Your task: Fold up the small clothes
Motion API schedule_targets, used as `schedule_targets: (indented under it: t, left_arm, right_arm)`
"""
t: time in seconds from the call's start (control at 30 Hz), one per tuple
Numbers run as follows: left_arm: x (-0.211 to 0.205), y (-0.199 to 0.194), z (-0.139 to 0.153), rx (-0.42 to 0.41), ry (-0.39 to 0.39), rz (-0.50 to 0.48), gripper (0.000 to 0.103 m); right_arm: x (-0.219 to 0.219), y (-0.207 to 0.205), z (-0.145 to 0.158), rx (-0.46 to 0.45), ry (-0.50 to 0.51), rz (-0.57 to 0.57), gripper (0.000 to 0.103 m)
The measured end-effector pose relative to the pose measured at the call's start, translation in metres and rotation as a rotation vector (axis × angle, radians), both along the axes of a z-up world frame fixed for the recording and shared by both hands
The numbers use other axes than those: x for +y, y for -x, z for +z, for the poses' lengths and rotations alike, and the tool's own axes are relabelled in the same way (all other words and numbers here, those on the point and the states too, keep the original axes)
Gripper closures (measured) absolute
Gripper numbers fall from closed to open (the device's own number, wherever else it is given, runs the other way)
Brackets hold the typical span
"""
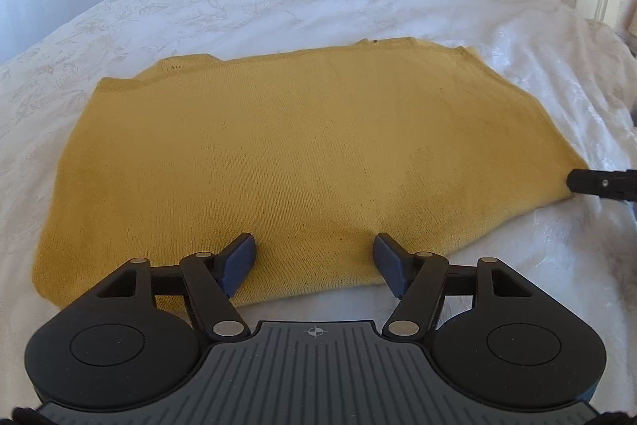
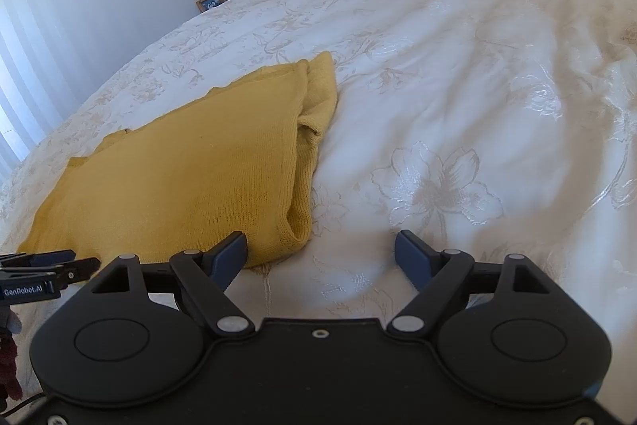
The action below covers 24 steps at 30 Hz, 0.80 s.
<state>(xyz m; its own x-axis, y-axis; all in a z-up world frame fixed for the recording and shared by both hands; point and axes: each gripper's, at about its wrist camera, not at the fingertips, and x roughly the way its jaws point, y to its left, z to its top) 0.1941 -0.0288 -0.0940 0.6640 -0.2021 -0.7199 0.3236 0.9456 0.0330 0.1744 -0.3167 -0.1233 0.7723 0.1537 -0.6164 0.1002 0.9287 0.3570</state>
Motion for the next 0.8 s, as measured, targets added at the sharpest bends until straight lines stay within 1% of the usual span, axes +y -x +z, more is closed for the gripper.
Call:
schedule_targets:
  t: [0.07,0.2,0.33,0.43,0.5,0.67,0.77,0.8]
  left_arm:
    - [0.001,0.001,0.000,0.003,0.008,0.006,0.037]
    - [0.002,-0.002,0.001,0.025,0.019,0.009,0.036]
    - [-0.001,-0.002,0.000,0.023,0.008,0.011,0.036]
    - [-0.003,-0.002,-0.001,0.022,0.001,0.018,0.036]
    - [-0.004,-0.002,-0.001,0.022,-0.004,0.022,0.035]
    - [-0.006,-0.002,-0.001,0.022,-0.011,0.026,0.035]
    - [-0.004,-0.003,0.000,0.027,-0.008,0.025,0.035]
    - [-0.003,-0.004,0.001,0.031,-0.003,0.026,0.035]
  right_arm:
    - [-0.004,-0.003,0.001,-0.004,-0.037,-0.002,0.017]
    - [-0.019,-0.019,0.003,-0.014,-0.150,-0.005,0.016]
    - [-0.034,-0.050,-0.003,-0.001,-0.291,0.031,0.014]
    - [-0.040,-0.071,-0.008,-0.004,-0.357,0.069,0.013]
    - [-0.038,-0.083,-0.010,-0.010,-0.374,0.099,0.013]
    - [-0.029,-0.109,-0.013,-0.024,-0.382,0.182,0.012]
    - [-0.025,-0.120,-0.016,-0.044,-0.392,0.205,0.006]
    - [-0.024,-0.123,-0.017,-0.052,-0.403,0.210,0.003]
